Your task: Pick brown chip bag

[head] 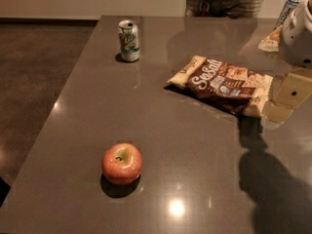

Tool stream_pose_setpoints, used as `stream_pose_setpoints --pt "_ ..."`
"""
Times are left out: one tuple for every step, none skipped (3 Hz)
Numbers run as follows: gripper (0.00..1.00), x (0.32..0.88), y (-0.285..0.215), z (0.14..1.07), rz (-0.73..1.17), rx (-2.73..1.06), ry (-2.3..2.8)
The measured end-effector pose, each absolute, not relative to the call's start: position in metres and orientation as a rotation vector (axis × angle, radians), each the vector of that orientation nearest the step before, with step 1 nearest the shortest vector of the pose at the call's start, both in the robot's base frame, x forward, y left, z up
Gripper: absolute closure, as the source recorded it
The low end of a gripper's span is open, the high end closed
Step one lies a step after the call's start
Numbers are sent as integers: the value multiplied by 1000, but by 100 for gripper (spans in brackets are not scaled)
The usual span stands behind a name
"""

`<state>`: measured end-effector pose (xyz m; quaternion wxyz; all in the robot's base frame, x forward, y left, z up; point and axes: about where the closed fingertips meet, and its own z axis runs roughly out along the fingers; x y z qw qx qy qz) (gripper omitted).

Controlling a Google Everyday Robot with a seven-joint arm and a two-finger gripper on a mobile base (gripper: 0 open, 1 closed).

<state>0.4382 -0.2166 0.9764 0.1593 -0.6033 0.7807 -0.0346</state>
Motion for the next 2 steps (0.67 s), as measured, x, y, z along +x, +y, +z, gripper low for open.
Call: stream_pose_setpoints --pt "0 438 -217 976 -99 -1724 2231" --pt "0 458 -218 969 -93 -1730 2237"
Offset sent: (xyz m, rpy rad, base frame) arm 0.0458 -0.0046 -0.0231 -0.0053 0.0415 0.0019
